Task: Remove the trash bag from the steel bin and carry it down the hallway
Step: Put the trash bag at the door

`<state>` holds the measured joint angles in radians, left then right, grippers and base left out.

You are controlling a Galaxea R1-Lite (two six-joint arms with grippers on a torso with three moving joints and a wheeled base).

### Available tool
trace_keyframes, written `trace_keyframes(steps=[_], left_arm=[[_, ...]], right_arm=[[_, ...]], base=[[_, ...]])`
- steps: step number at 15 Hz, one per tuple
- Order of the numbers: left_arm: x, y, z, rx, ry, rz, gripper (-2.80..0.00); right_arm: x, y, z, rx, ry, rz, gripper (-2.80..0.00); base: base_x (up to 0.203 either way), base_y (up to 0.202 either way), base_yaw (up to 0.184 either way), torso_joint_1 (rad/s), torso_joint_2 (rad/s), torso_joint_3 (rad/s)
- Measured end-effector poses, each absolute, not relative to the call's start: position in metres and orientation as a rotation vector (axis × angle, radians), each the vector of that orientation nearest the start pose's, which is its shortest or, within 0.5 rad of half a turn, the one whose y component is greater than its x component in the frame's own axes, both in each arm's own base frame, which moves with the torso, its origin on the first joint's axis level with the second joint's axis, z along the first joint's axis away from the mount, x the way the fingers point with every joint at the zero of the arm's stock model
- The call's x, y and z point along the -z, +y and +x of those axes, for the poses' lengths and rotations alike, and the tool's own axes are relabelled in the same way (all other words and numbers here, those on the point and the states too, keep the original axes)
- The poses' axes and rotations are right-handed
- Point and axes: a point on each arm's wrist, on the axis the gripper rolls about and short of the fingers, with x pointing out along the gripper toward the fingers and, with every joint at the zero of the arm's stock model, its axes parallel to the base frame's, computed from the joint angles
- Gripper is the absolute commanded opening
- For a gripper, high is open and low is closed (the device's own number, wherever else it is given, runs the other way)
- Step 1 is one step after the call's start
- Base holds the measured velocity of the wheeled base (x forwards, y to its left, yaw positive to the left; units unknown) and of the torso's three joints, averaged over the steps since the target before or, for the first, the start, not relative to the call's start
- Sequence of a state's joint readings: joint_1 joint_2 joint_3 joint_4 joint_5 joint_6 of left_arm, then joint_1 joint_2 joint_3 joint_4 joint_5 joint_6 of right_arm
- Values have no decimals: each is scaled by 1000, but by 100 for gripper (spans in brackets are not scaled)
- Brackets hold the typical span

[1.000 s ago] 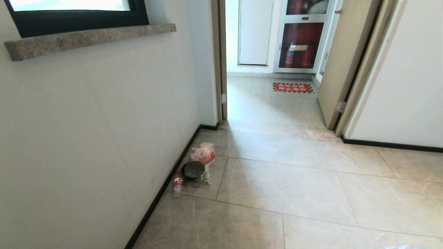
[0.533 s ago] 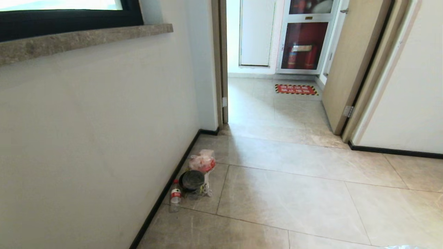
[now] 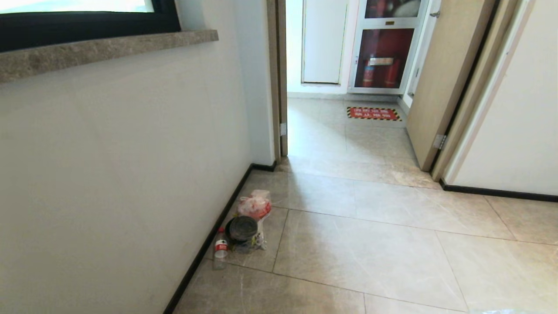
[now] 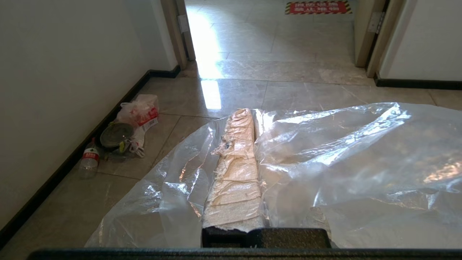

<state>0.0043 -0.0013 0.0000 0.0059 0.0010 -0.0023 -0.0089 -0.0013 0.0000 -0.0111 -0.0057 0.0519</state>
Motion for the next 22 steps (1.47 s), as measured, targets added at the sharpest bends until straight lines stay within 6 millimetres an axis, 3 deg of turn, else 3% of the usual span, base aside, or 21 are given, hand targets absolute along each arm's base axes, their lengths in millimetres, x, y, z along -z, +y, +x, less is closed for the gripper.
trace_keyframes(steps=[9,22], left_arm=[[-75,0,-23,-5,5,-3,-280],[-75,0,-23,-4,5,-2,-280]], right_arm=[[-77,0,-23,15,-13,54,-280],[-77,0,-23,18,-15,52,-280]], base=[[1,2,-71,1,2,1],[0,0,6,0,0,0]])
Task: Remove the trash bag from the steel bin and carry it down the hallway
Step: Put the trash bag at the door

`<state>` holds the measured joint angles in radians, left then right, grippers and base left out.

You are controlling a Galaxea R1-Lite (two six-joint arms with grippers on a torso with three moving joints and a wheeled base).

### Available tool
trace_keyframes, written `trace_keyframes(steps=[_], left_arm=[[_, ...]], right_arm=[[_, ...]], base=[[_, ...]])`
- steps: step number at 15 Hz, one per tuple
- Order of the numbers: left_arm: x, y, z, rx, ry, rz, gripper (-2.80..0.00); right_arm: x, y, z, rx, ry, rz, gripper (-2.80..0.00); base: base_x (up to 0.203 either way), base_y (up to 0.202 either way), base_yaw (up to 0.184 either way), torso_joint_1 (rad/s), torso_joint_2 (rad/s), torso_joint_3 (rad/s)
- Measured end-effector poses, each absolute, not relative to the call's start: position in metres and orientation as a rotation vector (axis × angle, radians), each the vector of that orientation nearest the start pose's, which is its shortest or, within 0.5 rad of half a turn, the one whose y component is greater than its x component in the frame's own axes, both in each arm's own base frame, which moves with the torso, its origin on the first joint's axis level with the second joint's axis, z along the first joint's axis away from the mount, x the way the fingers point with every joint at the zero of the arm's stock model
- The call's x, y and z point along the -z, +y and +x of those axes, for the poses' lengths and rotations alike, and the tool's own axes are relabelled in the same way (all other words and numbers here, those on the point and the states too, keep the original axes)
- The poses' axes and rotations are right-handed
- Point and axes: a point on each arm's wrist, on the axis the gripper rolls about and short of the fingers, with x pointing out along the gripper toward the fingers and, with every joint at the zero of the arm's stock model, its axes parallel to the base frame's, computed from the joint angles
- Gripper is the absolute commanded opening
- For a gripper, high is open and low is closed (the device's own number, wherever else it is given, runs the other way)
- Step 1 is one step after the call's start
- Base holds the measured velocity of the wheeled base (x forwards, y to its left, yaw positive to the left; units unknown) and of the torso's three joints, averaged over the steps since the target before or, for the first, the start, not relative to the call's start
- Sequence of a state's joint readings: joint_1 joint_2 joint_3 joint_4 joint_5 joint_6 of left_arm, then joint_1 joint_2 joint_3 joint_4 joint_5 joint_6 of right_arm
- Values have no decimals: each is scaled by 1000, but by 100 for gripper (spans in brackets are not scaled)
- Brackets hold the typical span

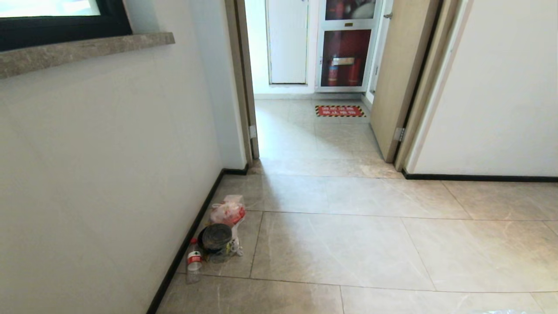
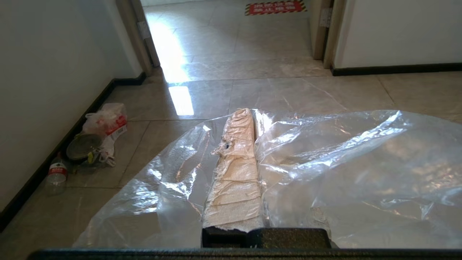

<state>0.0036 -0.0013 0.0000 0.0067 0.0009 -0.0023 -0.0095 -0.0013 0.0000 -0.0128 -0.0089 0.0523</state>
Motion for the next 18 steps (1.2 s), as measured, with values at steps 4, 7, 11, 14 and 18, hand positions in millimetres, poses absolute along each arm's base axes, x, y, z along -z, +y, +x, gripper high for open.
trace_keyframes(steps=[4,7,11,14,18], left_arm=[[-75,0,-23,-5,5,-2,-280],[-75,0,-23,-6,4,-3,-280],[-75,0,-23,-6,4,-3,-280],[-75,0,-23,-5,5,-3,-280],[-75,0,-23,-5,4,-3,-280]], right_arm=[[-77,0,-23,18,-14,52,-280],[-77,0,-23,17,-14,52,-280],[-77,0,-23,16,-13,52,-280],[-77,0,-23,17,-13,53,-280],[-77,0,-23,16,-14,53,-280]], base=[[1,-7,165,3,0,1],[2,-9,177,4,3,2],[1,-8,174,2,2,4],[1,-7,176,2,-1,2],[3,-9,171,2,4,2]])
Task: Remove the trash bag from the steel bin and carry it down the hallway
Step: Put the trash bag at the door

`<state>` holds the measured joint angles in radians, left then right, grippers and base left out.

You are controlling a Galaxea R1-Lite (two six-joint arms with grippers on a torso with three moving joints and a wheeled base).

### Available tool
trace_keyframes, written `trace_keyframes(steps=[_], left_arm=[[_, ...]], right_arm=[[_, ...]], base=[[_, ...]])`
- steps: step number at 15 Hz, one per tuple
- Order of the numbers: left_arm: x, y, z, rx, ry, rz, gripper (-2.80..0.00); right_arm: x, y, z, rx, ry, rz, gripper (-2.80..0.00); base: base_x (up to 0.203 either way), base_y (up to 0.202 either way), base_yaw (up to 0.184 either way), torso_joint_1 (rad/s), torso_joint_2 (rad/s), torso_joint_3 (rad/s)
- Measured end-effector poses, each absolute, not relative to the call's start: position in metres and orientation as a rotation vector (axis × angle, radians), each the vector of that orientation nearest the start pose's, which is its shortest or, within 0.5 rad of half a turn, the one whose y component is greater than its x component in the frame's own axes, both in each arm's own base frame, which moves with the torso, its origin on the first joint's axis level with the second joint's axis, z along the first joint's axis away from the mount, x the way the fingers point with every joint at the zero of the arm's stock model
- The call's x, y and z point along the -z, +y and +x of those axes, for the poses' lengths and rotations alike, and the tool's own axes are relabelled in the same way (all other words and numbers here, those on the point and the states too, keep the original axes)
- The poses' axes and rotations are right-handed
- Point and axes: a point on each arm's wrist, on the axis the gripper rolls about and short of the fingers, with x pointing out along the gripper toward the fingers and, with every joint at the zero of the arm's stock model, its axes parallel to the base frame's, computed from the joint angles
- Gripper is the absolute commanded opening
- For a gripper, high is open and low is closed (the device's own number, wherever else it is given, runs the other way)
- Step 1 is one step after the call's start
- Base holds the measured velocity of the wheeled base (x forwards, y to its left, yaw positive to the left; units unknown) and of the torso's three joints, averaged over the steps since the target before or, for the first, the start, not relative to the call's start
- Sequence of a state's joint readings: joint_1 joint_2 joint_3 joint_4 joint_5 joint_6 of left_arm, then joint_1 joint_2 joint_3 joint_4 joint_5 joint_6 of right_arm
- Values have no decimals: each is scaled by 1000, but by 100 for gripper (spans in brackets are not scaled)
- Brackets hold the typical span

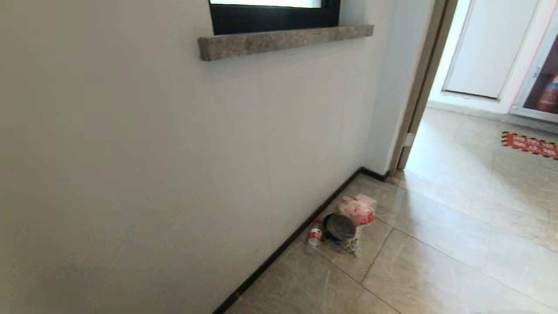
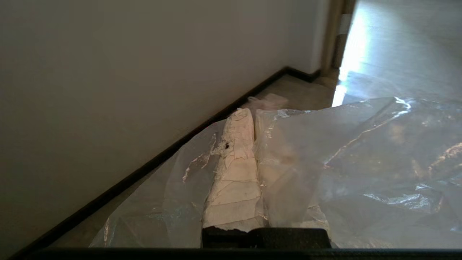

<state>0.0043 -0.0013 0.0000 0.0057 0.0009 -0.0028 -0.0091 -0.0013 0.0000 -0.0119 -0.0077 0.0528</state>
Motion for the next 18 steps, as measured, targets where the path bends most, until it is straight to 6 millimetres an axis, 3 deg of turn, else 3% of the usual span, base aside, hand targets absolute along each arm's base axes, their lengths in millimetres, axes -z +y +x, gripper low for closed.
trace_keyframes(steps=[18], left_arm=[[-75,0,-23,-6,4,-3,-280]], right_arm=[[-77,0,-23,16,-14,53,-280]], base=[[2,-9,173,3,2,3]])
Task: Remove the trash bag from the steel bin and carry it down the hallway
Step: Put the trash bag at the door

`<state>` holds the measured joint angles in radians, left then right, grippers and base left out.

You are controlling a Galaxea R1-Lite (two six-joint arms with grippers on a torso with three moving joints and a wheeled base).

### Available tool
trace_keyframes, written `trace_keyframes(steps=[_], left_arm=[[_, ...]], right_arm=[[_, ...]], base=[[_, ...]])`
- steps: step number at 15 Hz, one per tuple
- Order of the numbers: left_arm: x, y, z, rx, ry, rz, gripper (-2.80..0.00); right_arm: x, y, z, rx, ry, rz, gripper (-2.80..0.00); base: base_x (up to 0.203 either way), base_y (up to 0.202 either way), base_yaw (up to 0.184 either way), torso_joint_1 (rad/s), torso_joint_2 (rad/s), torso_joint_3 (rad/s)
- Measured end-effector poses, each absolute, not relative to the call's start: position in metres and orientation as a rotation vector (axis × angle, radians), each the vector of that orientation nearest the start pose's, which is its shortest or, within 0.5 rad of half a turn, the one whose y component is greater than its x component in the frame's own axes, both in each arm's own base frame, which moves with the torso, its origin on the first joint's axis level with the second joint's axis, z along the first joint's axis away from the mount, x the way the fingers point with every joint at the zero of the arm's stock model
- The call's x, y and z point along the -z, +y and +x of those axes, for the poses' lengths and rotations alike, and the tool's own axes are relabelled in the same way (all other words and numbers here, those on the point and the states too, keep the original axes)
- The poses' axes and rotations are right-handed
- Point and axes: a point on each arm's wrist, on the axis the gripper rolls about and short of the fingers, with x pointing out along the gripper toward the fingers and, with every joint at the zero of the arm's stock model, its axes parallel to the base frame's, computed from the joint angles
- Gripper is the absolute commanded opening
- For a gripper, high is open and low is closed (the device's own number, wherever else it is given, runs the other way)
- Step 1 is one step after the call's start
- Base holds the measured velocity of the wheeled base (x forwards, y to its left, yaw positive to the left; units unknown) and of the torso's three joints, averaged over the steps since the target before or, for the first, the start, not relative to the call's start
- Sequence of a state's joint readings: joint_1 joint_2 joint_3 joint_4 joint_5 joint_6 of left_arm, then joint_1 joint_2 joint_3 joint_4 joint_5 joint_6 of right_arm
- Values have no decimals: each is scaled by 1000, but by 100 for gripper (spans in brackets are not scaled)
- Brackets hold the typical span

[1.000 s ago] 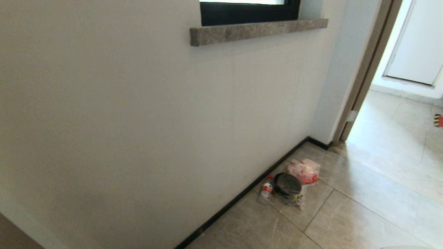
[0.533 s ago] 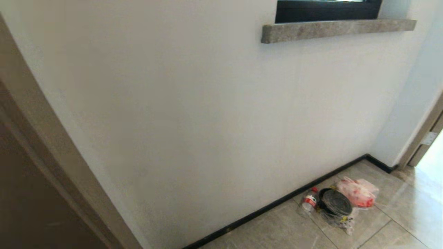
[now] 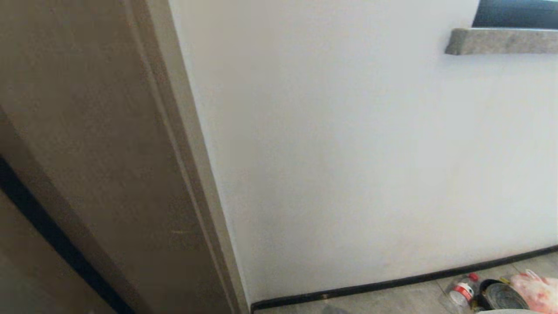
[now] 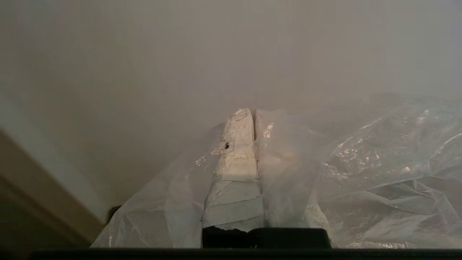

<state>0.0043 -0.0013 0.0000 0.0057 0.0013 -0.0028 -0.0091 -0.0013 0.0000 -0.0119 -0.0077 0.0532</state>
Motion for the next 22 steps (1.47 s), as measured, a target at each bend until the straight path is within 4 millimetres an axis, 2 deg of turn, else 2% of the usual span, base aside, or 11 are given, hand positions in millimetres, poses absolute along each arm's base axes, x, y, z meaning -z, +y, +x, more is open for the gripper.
trace_keyframes(steps=[6,11,22], left_arm=[[-75,0,-23,-6,5,-3,-280],[-75,0,-23,-6,5,-3,-280],[-75,0,-23,-6,5,-4,-280]], right_arm=[[-77,0,-23,16,-13,55,-280],[-77,0,-23,16,-13,55,-280],[-77,0,-23,15,-13,51,-280]], base=[[1,-7,144,5,0,2],[0,0,0,2,2,-59],[0,0,0,2,3,-193]])
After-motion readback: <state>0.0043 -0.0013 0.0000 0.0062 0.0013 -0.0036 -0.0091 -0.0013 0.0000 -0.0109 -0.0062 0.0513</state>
